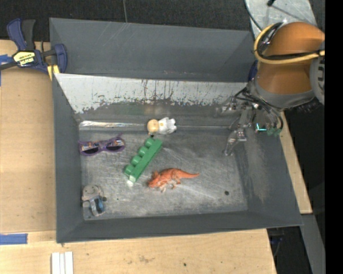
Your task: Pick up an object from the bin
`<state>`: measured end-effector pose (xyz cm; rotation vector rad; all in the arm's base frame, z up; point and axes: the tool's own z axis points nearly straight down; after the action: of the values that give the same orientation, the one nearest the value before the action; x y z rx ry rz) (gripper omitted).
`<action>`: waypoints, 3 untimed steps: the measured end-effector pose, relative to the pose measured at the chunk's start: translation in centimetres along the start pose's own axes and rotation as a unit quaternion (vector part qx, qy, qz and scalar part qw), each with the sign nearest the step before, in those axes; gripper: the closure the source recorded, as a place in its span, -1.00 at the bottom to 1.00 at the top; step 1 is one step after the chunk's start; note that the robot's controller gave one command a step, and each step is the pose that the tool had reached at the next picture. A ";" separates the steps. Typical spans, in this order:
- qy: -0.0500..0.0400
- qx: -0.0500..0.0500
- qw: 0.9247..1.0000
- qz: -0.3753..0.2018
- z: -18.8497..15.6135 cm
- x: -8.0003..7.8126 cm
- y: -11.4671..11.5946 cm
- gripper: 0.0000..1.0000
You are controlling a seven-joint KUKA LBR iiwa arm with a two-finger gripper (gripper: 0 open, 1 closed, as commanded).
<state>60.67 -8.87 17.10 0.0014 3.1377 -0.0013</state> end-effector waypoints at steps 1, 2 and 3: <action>-0.002 0.001 1.000 -0.017 2.9 3.0 4.5 -1.00; 0.003 -0.002 1.000 -0.019 4.7 4.4 8.1 -1.00; -0.001 0.000 1.000 0.001 6.3 5.1 9.5 -1.00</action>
Offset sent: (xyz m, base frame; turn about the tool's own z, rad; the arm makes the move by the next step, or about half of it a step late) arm -0.0234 0.0509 -0.0557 0.0156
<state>55.56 0.59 10.78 0.0054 3.1356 -0.0025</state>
